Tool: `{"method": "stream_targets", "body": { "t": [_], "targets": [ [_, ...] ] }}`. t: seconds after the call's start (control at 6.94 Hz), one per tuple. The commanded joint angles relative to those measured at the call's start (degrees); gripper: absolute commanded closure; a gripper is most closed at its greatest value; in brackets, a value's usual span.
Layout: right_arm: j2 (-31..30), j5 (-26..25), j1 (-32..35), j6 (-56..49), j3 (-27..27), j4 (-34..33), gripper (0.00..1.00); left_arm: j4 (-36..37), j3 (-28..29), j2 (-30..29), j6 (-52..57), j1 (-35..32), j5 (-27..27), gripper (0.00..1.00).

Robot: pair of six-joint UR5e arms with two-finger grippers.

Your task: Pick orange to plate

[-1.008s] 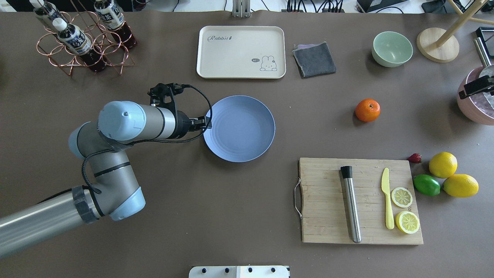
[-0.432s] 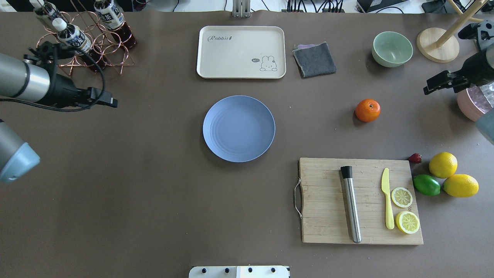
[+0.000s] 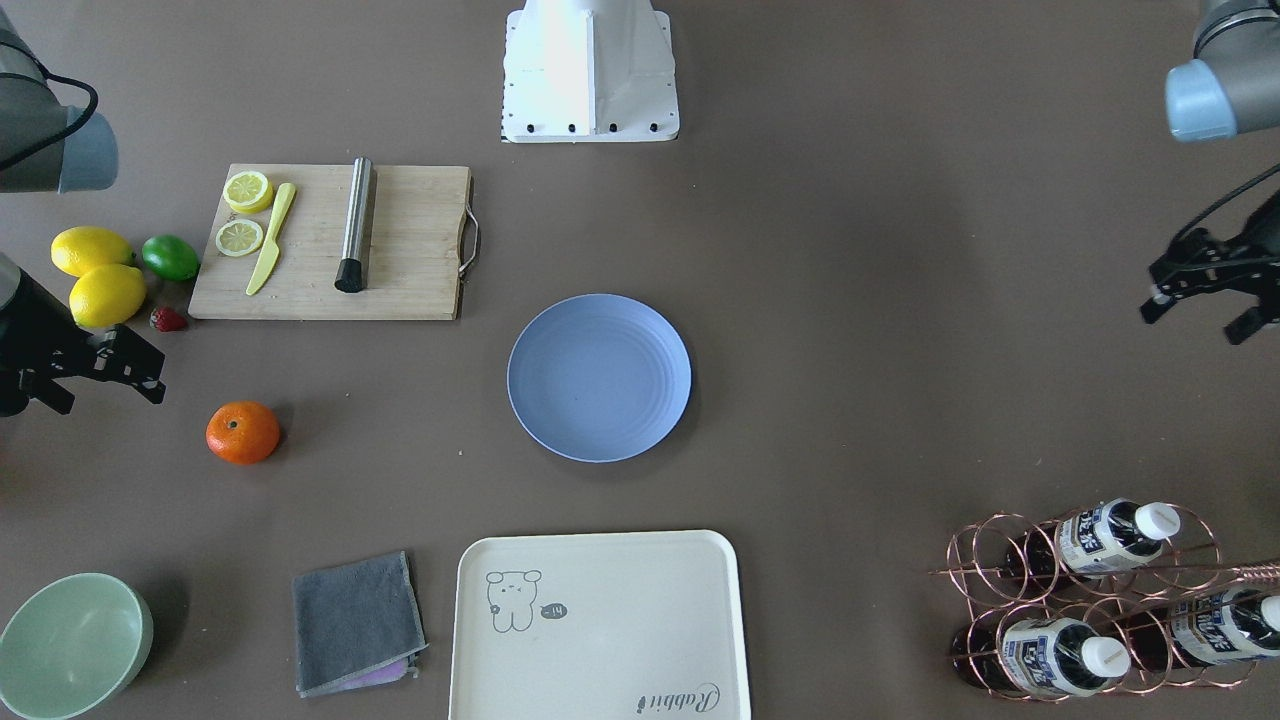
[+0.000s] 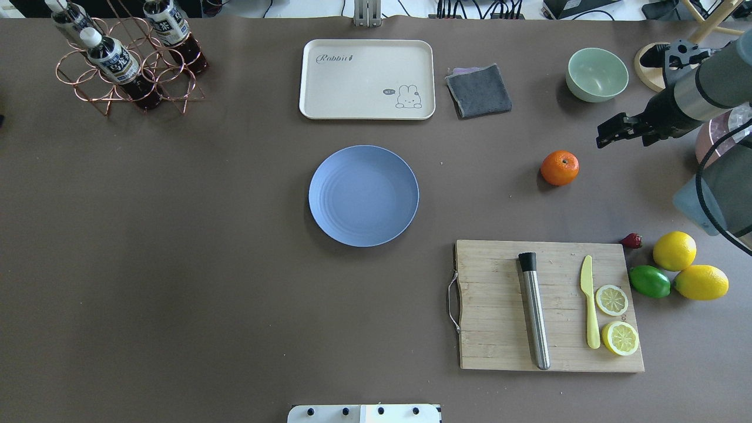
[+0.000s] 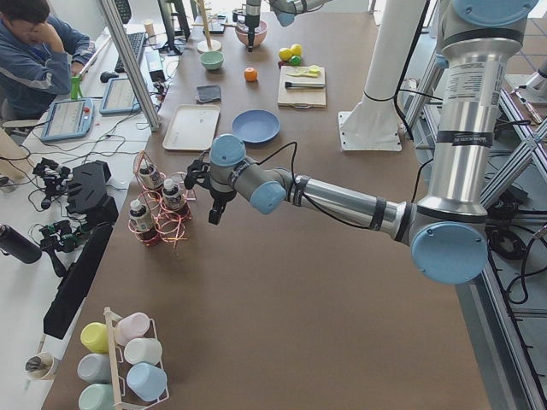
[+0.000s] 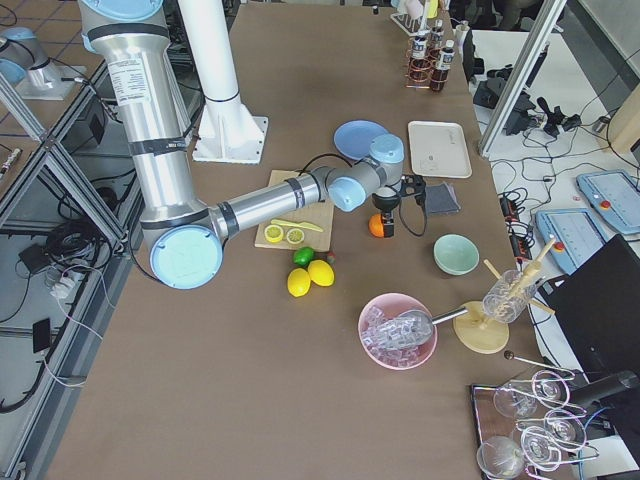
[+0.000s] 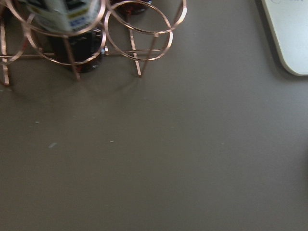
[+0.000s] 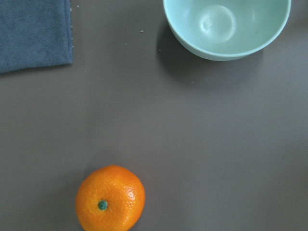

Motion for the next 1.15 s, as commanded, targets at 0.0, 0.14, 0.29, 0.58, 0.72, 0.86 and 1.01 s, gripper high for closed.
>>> {"method": "stream_targets", "body": {
  "t": [0.0,0.14,0.29,0.58,0.72,0.86,1.01],
  "targets": [
    [1.6,-0.37,-2.26,0.81,-0.73,-0.47,0.0,32.8,0.99,-9.11,34.87,-14.45,-0.09,0.01],
    [1.95,-0.54,-3.75,3.07,-1.17,-0.39,0.0,36.42,1.78,-7.15,36.81,-15.01,2.0,0.01],
    [2.48,-2.81,-6.02,5.09,-1.26,-0.21,0.0,34.89,1.87,-3.91,37.09,-15.01,5.32,0.01],
    [7.81,-5.38,-7.98,5.03,-9.29,-0.12,0.01,27.42,2.05,0.15,36.74,-14.93,5.36,0.01],
    [9.59,-5.38,-8.07,4.77,-12.57,-0.04,0.01,27.32,1.7,1.12,36.83,-14.93,5.1,0.01],
    [10.04,-5.47,-8.24,4.85,-12.78,-0.04,0.01,27.14,1.61,1.74,36.83,-14.93,5.01,0.01],
    [10.04,-5.56,-8.94,4.94,-12.95,-0.04,0.01,27.14,1.61,1.74,36.83,-14.84,5.01,0.01]
  ]
}}
